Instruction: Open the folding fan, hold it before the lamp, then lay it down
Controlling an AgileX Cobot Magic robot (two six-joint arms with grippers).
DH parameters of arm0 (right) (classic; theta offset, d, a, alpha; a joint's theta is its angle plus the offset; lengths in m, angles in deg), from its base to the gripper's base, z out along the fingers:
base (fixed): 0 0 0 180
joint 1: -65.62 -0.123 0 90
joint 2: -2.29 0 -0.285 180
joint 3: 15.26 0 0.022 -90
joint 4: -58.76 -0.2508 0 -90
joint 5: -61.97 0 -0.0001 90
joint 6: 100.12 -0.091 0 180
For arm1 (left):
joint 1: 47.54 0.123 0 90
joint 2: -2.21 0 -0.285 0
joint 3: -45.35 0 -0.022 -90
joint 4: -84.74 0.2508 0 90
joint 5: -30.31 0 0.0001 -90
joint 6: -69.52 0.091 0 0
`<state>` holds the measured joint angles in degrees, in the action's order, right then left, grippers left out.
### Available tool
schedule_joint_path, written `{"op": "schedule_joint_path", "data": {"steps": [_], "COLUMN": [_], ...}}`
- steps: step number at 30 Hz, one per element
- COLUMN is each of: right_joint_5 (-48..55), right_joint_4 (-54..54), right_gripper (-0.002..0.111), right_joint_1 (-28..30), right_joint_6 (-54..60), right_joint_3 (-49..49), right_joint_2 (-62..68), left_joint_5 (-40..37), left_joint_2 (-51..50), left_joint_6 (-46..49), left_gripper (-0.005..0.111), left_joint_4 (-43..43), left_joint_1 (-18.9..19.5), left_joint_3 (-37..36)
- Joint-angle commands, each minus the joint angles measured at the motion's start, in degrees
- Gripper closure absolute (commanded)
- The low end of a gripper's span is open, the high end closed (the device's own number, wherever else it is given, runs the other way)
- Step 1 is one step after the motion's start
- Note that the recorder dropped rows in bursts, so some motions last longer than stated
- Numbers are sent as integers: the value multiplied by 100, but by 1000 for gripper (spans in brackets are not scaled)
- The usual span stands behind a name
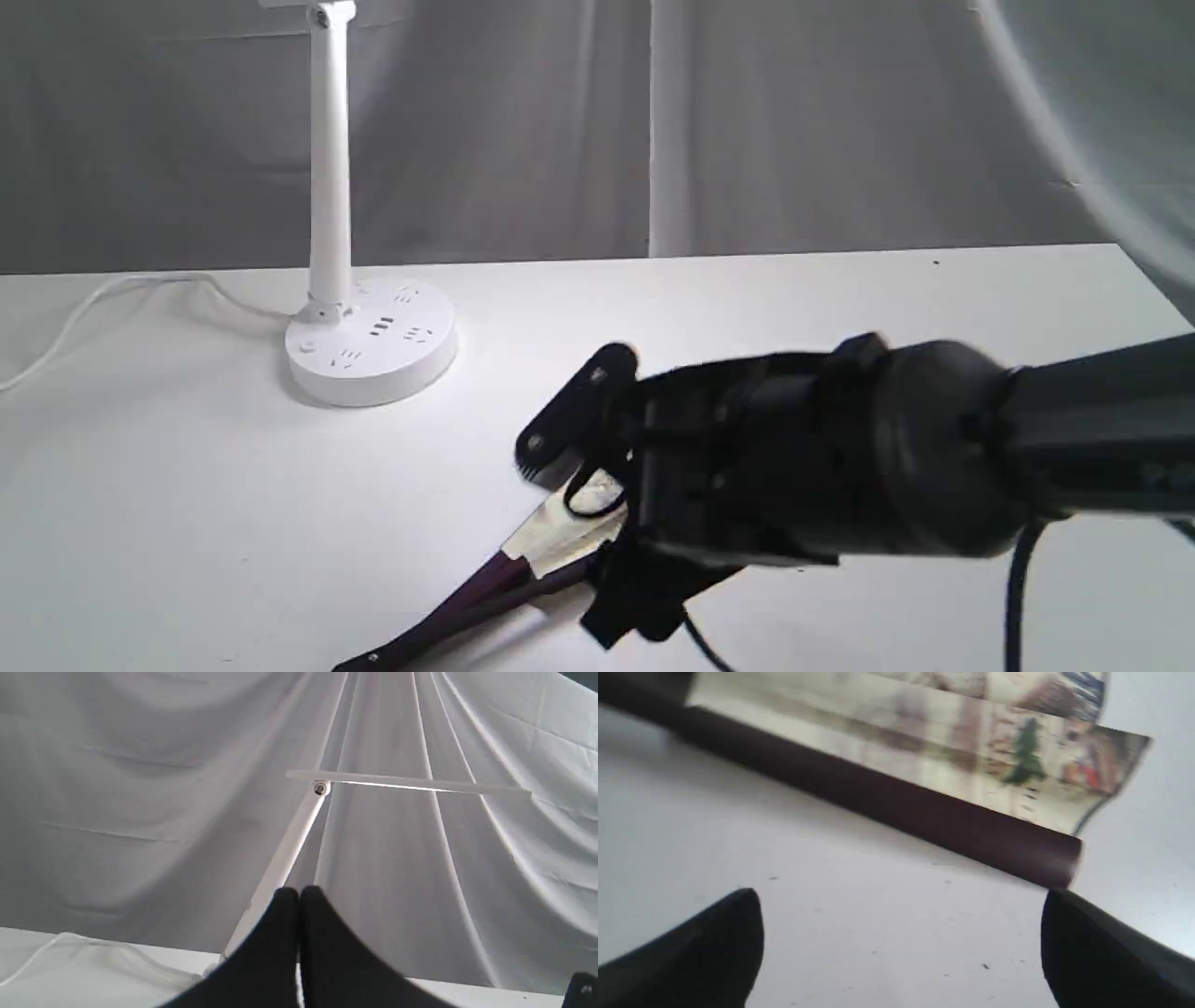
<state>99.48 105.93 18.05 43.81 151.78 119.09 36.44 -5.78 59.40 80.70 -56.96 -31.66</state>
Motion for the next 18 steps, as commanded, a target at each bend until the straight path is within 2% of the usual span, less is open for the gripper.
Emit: {"op": "schedule_joint_path", "data": {"steps": [1, 6, 11, 14, 18], "right_joint_5": [88, -632, -2152, -3005, -3471], "right_joint_4": [134, 73, -590, -842, -1142], "right_gripper": [28, 28, 28, 28, 28], "right_joint_1": [463, 1289, 2049, 2288, 2300], "right_joint_6": [-726, -1439, -1688, -1688, -1688], "right_joint_3": [-135, -660, -1336, -1707, -1988], "right_joint_2": [-319, -670, -1147, -1468, -1769], "left_joint_5": [279, 445, -60, -378, -912], "left_joint_2": [20, 20, -163, -880, -2273], "left_joint_6": [-33, -45, -64, -49, 10], "left_gripper": [107, 107, 107, 107, 107], "left_joint_4": [-52, -300, -647, -702, -676], "left_joint_1": [14, 14, 14, 14, 14], "left_joint_3": [-21, -21, 388, 857, 1708]}}
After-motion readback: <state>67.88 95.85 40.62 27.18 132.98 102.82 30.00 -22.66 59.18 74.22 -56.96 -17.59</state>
